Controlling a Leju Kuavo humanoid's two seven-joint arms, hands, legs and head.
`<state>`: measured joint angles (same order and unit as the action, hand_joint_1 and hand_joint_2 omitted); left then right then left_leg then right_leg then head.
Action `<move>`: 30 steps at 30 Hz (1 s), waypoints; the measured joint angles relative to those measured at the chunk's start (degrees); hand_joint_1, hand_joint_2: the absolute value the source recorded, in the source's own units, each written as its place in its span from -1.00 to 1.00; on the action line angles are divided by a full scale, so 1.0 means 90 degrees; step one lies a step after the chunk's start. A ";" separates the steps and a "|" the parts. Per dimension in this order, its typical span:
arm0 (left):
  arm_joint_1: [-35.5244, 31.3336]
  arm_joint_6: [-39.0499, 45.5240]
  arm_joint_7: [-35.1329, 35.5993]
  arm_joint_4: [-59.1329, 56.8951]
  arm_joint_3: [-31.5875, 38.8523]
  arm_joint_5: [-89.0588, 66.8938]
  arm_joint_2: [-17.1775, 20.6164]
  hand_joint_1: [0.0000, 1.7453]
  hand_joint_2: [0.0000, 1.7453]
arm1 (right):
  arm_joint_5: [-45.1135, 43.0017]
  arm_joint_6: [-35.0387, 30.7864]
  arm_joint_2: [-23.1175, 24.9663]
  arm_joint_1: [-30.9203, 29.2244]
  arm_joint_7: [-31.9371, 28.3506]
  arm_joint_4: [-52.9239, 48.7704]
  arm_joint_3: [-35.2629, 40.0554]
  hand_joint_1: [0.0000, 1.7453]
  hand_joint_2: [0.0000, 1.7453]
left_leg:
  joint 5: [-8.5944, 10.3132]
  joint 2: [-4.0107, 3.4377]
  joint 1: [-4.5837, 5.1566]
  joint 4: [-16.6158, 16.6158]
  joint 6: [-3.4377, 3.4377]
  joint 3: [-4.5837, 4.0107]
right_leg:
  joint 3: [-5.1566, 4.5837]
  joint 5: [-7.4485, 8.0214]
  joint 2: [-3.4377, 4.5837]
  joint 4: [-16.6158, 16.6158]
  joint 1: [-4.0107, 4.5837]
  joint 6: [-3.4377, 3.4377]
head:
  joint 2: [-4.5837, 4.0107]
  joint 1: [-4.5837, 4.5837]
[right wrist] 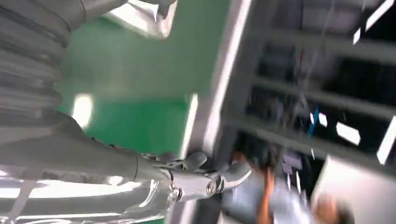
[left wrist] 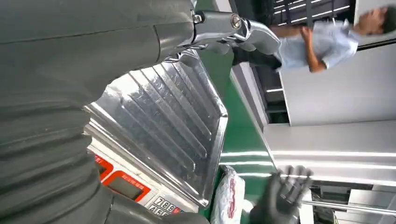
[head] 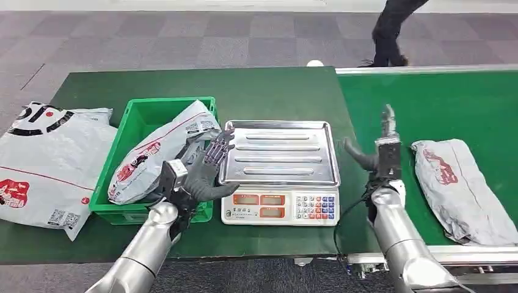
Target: Moved the parcel from conveyor to table for the left to box.
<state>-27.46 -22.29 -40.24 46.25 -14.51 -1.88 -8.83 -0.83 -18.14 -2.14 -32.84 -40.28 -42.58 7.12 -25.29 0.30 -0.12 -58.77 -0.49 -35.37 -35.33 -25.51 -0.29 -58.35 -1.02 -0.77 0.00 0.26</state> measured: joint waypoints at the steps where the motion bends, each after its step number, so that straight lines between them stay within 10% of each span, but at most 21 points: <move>1: 0.0014 0.0000 0.0000 0.0010 0.0000 0.0002 0.0005 -1.00 1.00 | 0.0000 0.0000 -0.0061 0.0000 0.0000 -0.0056 -0.0061 -1.00 1.00 | -0.0001 -0.0001 0.0001 0.0000 0.0000 0.0000 | -0.0001 0.0000 0.0002 0.0000 -0.0001 0.0000 | 0.0000 0.0000; 16: 0.0075 -0.0080 0.0000 0.0066 0.0000 0.0022 0.0029 -1.00 1.00 | 0.0486 -0.1188 -0.0791 -0.0162 0.0055 0.0208 -0.1003 -1.00 1.00 | 0.0001 -0.0002 0.0005 0.0000 0.0001 0.0001 | -0.0001 0.0001 0.0001 0.0000 -0.0003 -0.0001 | 0.0000 0.0000; 20: 0.0087 -0.0097 0.0000 0.0066 0.0000 0.0022 0.0029 -1.00 1.00 | 0.2766 -0.2315 -0.1071 -0.0394 0.1381 0.0921 -0.0998 -1.00 1.00 | 0.0001 0.0004 0.0005 -0.0001 0.0002 0.0000 | 0.0002 0.0001 -0.0008 0.0001 -0.0003 -0.0001 | 0.0000 0.0000; 30: 0.0132 -0.0119 0.0000 0.0080 0.0000 0.0010 0.0022 -1.00 1.00 | 0.4062 -0.2390 -0.1370 -0.0677 0.3180 0.1955 -0.0855 -1.00 1.00 | 0.0002 0.0005 0.0004 0.0000 0.0001 0.0000 | 0.0000 0.0001 -0.0009 0.0000 -0.0001 -0.0001 | 0.0000 -0.0002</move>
<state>-26.27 -23.37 -40.24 46.97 -14.51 -1.79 -8.63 35.73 -39.65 -14.47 -38.94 -11.67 -24.99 -0.57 -25.28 0.35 -0.09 -58.77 -0.48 -35.37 -35.33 -25.50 -0.37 -58.35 -1.03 -0.78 0.00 0.24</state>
